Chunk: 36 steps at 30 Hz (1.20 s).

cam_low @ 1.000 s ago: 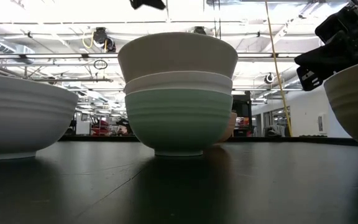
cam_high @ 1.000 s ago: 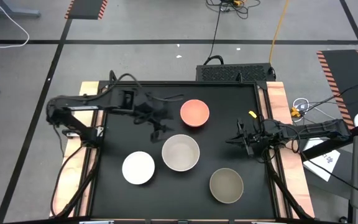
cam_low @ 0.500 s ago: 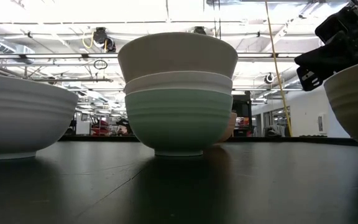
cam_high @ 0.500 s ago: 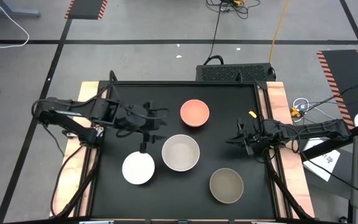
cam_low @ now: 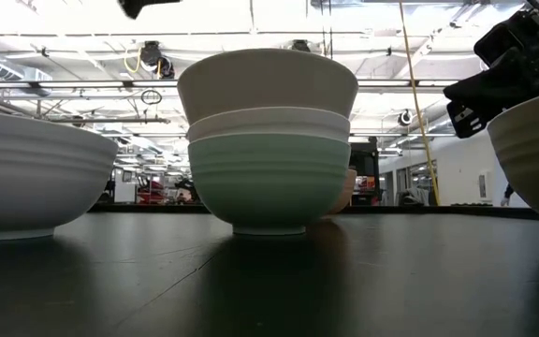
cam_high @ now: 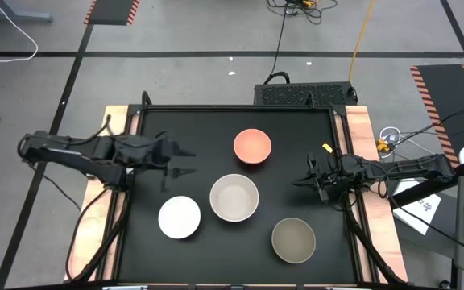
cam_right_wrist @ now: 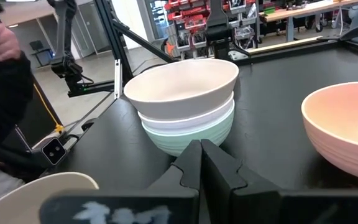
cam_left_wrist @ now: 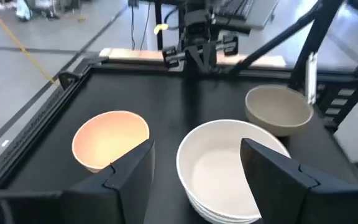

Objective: Nest bowls inside each other
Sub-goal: Stack the orange bowl on the gray bowl

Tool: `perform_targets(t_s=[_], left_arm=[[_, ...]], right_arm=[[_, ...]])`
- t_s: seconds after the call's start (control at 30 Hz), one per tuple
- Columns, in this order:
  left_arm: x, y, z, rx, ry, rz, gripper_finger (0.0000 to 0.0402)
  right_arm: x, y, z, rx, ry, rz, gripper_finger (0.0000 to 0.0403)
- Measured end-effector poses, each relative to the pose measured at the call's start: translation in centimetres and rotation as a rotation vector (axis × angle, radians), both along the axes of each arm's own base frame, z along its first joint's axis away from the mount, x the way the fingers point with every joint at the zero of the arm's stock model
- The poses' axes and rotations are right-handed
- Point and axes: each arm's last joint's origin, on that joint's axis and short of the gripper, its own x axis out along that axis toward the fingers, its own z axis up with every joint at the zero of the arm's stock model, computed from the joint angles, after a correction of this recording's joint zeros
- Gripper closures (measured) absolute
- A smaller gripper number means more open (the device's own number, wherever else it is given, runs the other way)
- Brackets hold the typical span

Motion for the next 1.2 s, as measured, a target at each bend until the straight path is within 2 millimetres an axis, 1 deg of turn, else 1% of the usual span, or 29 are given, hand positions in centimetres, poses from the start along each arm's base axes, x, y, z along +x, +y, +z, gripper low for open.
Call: perform_targets(t_s=[0.23, 0.33, 0.47, 0.6, 0.83, 1.2], left_arm=[[-5.6, 0.8, -3.2, -0.054, -0.147, 0.127, 0.0163], [-7.2, 0.9, -4.6, -0.09, -0.199, 0.142, 0.0163], [-8.8, 1.2, -6.6, -0.106, -0.227, 0.19, 0.0163], [-9.5, 1.4, -8.4, -0.127, -0.271, 0.235, 0.0163], [-10.1, 1.5, -10.0, -0.132, -0.296, 0.223, 0.0163], [-10.2, 1.5, -12.2, -0.127, -0.279, 0.224, 0.0163]], right_arm=[[0.0, 0.0, 0.0, -0.002, 0.0, 0.0, 0.0403], [0.0, 0.0, 0.0, -0.003, -0.001, 0.0, 0.0403], [0.0, 0.0, 0.0, -0.003, -0.001, 0.001, 0.0403], [0.0, 0.0, 0.0, -0.003, 0.0, 0.001, 0.0403], [0.0, 0.0, 0.0, 0.0, 0.0, 0.0, 0.0403], [0.0, 0.0, 0.0, 0.0, 0.0, 0.0, 0.0403]])
